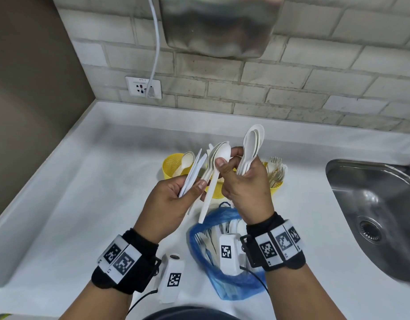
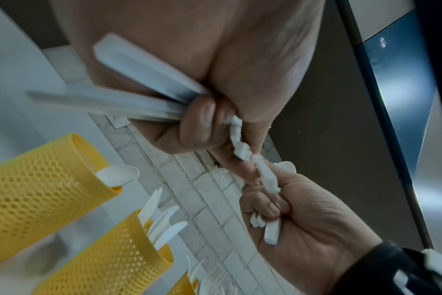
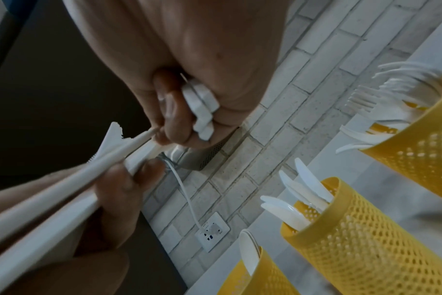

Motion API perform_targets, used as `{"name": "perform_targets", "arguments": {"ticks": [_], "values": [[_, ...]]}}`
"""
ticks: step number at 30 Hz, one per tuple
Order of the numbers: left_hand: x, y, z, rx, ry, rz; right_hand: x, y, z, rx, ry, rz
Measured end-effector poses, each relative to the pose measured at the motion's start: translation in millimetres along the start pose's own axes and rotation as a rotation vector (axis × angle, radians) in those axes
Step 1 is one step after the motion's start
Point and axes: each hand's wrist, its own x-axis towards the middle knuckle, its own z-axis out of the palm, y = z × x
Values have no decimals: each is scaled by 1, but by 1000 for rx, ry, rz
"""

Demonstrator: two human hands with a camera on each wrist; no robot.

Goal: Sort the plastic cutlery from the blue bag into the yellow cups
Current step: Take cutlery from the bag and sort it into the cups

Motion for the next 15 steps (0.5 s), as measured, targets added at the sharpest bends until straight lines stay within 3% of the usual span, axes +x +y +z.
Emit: {"name": "perform_targets", "arguments": {"ticks": [7, 15], "values": [[0, 3, 1, -12, -68, 5, 3, 5, 4, 127, -40, 111], [-4, 8, 5, 70, -86, 85, 0, 16, 20, -84, 144, 55]]}}
